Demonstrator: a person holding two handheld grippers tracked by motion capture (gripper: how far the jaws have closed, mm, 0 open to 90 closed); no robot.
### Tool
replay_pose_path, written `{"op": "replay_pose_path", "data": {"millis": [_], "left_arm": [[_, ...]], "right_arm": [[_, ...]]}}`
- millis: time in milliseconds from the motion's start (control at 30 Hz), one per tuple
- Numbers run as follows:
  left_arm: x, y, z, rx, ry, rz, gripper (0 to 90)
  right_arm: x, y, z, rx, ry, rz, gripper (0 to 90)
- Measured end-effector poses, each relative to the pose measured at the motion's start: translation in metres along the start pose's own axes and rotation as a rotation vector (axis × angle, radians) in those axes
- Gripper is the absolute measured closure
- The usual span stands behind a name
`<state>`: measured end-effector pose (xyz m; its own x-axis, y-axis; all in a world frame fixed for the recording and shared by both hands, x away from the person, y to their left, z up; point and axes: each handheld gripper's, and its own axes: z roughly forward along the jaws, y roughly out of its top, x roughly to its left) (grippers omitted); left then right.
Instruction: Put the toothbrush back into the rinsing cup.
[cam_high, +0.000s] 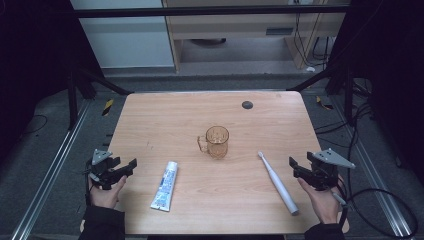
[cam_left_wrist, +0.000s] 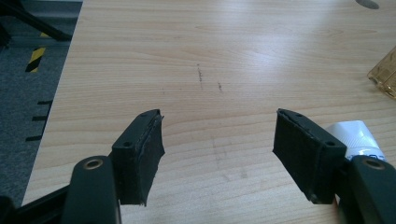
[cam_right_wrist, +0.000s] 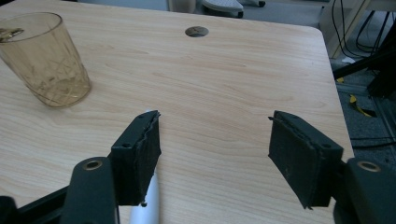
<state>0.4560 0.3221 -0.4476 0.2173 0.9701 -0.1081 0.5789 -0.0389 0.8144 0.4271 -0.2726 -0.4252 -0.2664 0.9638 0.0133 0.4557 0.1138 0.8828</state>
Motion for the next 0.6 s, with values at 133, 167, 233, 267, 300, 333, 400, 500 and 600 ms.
{"op": "replay_pose_path", "data": {"millis": [133, 167, 233, 267, 300, 333, 400, 500, 600], "left_arm": [[-0.002, 0.000, -0.002, -0.001, 0.007, 0.006, 34.1], [-0.003, -0.001, -0.003, -0.004, 0.009, 0.009, 35.3], [-0.002, -0.001, -0.003, 0.000, 0.013, 0.012, 36.3], [-0.002, -0.002, -0.003, 0.003, 0.013, 0.013, 36.7], [-0.002, -0.002, -0.002, 0.008, 0.014, 0.013, 36.7], [-0.001, -0.003, -0.002, 0.007, 0.016, 0.013, 37.5], [0.000, -0.004, -0.001, 0.010, 0.016, 0.013, 38.2], [-0.001, -0.005, 0.000, 0.013, 0.014, 0.013, 40.5], [-0.001, -0.006, 0.002, 0.021, 0.008, 0.013, 42.5]], "right_arm": [[0.002, 0.000, -0.001, 0.012, 0.003, -0.015, 35.7], [0.002, -0.001, -0.001, 0.023, 0.008, -0.011, 37.9], [0.001, -0.003, 0.000, 0.035, 0.010, -0.013, 39.9], [0.001, -0.004, 0.000, 0.042, 0.014, -0.011, 40.6], [0.001, -0.004, 0.000, 0.042, 0.014, -0.011, 40.6], [0.000, -0.007, 0.002, 0.059, 0.013, -0.014, 43.3], [0.001, -0.007, 0.002, 0.070, 0.016, -0.015, 44.4], [0.003, -0.011, 0.004, 0.124, 0.037, -0.033, 54.5], [0.005, -0.013, 0.006, 0.176, 0.069, -0.032, 58.3]]}}
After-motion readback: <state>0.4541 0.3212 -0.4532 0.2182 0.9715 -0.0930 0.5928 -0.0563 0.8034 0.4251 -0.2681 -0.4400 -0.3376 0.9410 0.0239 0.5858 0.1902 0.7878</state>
